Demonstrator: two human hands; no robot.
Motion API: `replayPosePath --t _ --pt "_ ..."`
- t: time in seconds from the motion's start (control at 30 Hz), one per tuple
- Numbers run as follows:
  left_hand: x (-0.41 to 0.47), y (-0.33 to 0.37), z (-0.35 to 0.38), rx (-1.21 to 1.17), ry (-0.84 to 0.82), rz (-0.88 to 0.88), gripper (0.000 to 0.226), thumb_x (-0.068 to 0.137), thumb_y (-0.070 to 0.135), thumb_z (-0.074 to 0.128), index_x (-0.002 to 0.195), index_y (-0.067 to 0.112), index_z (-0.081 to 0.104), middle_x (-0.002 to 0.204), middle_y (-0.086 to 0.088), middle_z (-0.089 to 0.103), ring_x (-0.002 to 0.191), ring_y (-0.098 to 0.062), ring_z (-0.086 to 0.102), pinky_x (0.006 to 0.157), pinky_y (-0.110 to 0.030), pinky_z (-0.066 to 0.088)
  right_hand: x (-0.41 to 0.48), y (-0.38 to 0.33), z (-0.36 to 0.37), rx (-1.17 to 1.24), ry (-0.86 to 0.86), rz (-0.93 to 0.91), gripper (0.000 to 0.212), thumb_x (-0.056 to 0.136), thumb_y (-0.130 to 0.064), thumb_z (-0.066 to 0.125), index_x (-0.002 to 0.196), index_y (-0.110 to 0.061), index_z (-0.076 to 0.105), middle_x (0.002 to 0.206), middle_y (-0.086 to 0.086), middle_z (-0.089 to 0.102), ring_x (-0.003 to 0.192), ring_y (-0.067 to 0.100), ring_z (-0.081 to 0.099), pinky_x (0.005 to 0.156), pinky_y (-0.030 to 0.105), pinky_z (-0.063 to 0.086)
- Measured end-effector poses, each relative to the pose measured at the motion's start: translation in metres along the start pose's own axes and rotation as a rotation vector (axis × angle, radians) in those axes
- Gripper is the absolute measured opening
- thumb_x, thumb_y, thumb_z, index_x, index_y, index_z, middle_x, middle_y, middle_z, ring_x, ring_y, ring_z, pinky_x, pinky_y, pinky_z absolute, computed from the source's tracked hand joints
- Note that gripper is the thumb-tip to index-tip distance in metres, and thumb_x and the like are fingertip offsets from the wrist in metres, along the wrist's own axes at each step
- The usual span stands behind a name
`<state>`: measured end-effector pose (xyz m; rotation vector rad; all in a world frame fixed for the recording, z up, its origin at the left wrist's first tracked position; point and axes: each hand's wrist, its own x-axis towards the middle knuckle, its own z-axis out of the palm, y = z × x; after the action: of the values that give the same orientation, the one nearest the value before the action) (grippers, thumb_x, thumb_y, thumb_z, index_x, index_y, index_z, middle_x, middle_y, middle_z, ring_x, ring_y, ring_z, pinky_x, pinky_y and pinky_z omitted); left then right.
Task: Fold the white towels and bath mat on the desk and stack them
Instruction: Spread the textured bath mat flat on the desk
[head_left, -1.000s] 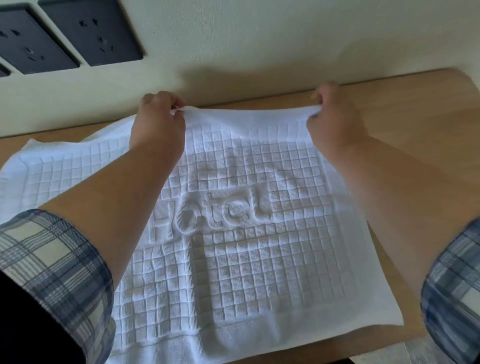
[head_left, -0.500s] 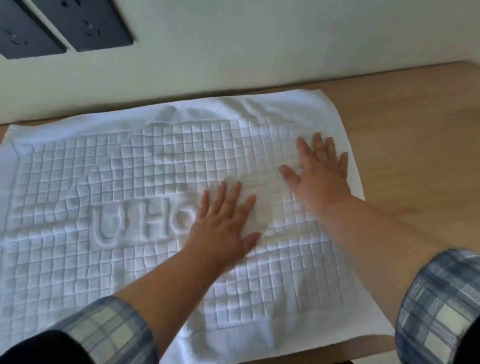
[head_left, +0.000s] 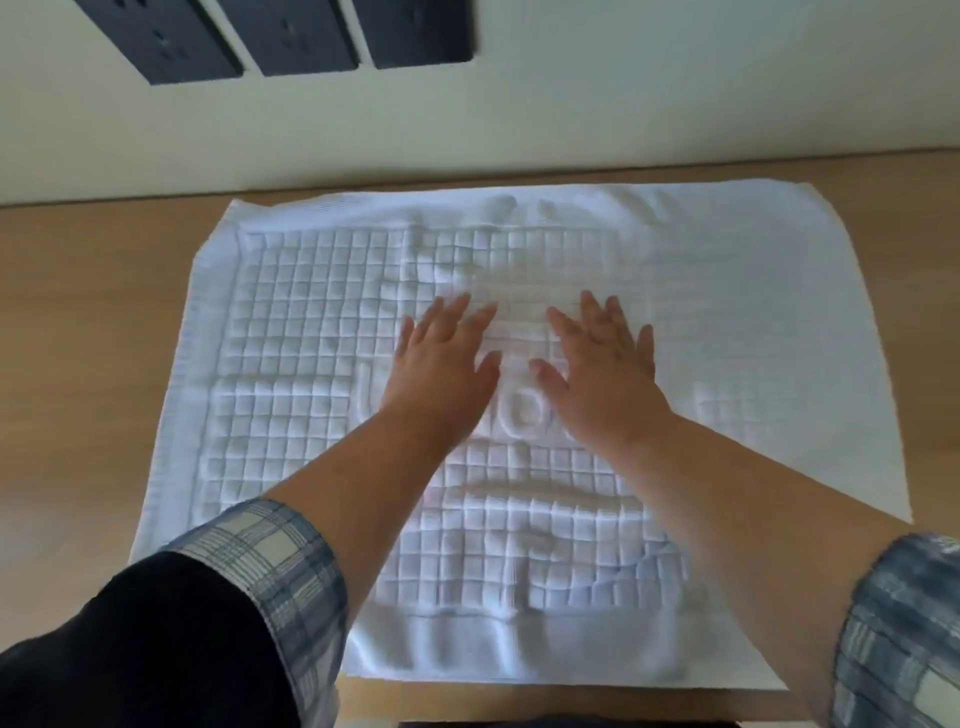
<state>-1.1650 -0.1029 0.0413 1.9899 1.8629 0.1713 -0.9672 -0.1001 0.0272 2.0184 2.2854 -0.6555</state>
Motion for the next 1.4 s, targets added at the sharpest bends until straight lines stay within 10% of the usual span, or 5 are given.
replayPosePath --t 0.4,0.67,0.87,1.17,1.4 --pt "0.088 -0.195 -0.090 0.229 -0.079 -0.323 0.097 0.083 0.084 0.042 0.159 0.035 0.006 0.168 -0.006 -0.006 0.154 -0.034 -0.001 0.121 -0.056 0.012 0.001 0.003 0.014 -0.234 0.010 0.037 0.084 0.085 -0.082 0.000 0.157 -0.040 -0.005 0.167 -0.001 -0.014 0.153 0.021 -0.015 0.123 0.052 -0.006" --pt "-0.032 -0.090 -0.037 0.042 0.037 0.075 0.062 0.101 0.041 0.047 0.157 0.029 0.022 0.167 -0.006 0.015 0.153 -0.030 0.014 0.122 -0.051 0.017 -0.068 -0.026 0.023 -0.069 -0.021 0.091 0.068 0.099 -0.058 0.029 0.159 -0.031 0.010 0.169 0.004 -0.006 0.154 0.026 -0.010 0.122 0.055 -0.003" --pt "-0.140 -0.035 0.025 0.112 -0.205 0.538 0.048 0.100 0.034 0.048 0.147 0.028 0.049 0.155 -0.004 0.044 0.146 -0.030 0.035 0.119 -0.048 0.022 -0.132 0.014 0.041 -0.099 -0.074 0.128 0.073 0.094 -0.066 0.015 0.159 -0.035 0.006 0.168 0.001 -0.009 0.153 0.021 -0.016 0.122 0.048 -0.011" --pt "-0.158 0.025 0.033 0.167 -0.211 0.336 0.056 0.094 0.055 0.041 0.139 0.024 0.053 0.154 -0.005 0.040 0.150 -0.028 0.022 0.124 -0.051 0.007 -0.162 0.110 0.020 -0.107 -0.034 0.223 0.077 0.093 -0.068 0.011 0.159 -0.032 -0.002 0.168 0.001 -0.014 0.152 0.020 -0.020 0.123 0.048 -0.011" --pt "-0.168 0.147 0.102 0.251 -0.340 0.420 0.064 0.102 0.056 0.028 0.159 0.038 0.006 0.168 0.000 -0.010 0.152 -0.021 -0.021 0.123 -0.044 -0.013 -0.215 0.202 0.013 -0.112 -0.020 0.307 0.075 0.093 -0.069 0.010 0.158 -0.035 -0.006 0.167 -0.002 -0.016 0.152 0.021 -0.019 0.122 0.050 -0.009"
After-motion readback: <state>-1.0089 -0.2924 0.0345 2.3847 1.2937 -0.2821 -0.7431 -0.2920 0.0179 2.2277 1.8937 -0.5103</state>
